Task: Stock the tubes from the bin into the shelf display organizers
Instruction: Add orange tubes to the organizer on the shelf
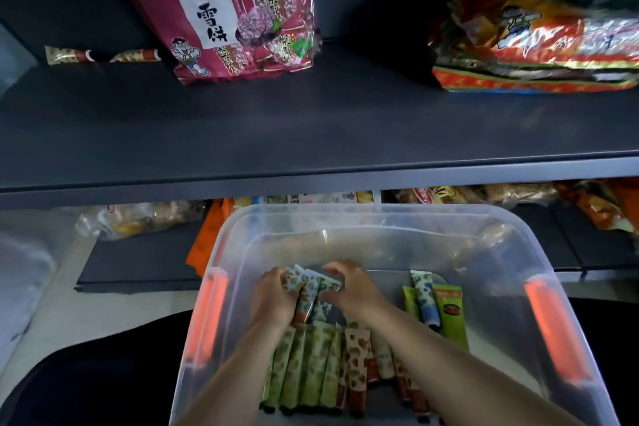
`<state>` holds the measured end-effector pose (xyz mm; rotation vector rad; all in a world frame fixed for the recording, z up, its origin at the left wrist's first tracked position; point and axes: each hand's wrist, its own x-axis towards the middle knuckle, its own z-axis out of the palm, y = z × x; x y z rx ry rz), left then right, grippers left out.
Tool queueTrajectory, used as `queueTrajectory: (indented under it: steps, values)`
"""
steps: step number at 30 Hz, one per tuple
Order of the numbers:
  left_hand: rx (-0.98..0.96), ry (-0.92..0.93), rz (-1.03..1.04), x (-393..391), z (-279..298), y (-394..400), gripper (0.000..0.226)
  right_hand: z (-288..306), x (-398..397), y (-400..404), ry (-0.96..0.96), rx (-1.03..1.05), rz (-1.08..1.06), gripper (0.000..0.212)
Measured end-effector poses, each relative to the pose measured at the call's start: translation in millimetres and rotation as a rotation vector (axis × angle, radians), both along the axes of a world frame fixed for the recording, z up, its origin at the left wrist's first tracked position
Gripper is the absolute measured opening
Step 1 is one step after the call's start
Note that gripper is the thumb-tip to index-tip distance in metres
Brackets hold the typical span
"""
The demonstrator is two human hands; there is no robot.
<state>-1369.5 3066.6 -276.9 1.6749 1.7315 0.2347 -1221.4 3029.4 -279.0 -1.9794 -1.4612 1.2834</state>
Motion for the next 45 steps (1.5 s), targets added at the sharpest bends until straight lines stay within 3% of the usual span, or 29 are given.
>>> queueTrajectory:
  steps: [9,16,20,22,26,30,34,38,45]
  values:
    - [0.024,0.045,0.018,-3.1,-24.1,9.3,0.009,-34.4,-16.7,12.3,-0.094,0.070,0.034,0.040]
    - [0.009,-0.004,0.052,-1.9,-25.5,11.5,0.015,-48.4,-19.6,10.4,-0.172,0.052,0.048,0.052]
    - [-0.042,-0.012,0.023,-0.4,-23.5,14.7,0.024,-50.2,-21.5,14.2,-0.198,-0.007,0.085,0.040]
    - [-0.093,-0.016,0.023,-1.5,-26.5,16.8,0.031,-50.8,-21.9,15.7,-0.179,-0.061,0.100,0.023]
    - [-0.163,-0.004,-0.008,-2.8,-24.7,19.1,0.028,-41.8,-12.2,13.8,-0.040,-0.056,-0.002,0.015]
    - [-0.185,-0.032,-0.021,-1.0,-18.1,17.5,0.024,-33.3,-1.0,8.1,0.178,-0.130,-0.143,0.012]
    - [-0.176,0.005,-0.114,3.0,-6.0,15.9,0.026,-31.3,3.1,3.0,0.233,-0.155,-0.215,0.020]
    - [-0.129,0.043,-0.193,5.3,19.1,22.3,0.027,-10.2,14.5,-0.1,0.221,-0.115,-0.232,0.025]
    - [-0.050,0.031,-0.426,15.9,94.5,32.1,0.024,75.4,55.1,-0.2,0.027,0.051,-0.133,0.012]
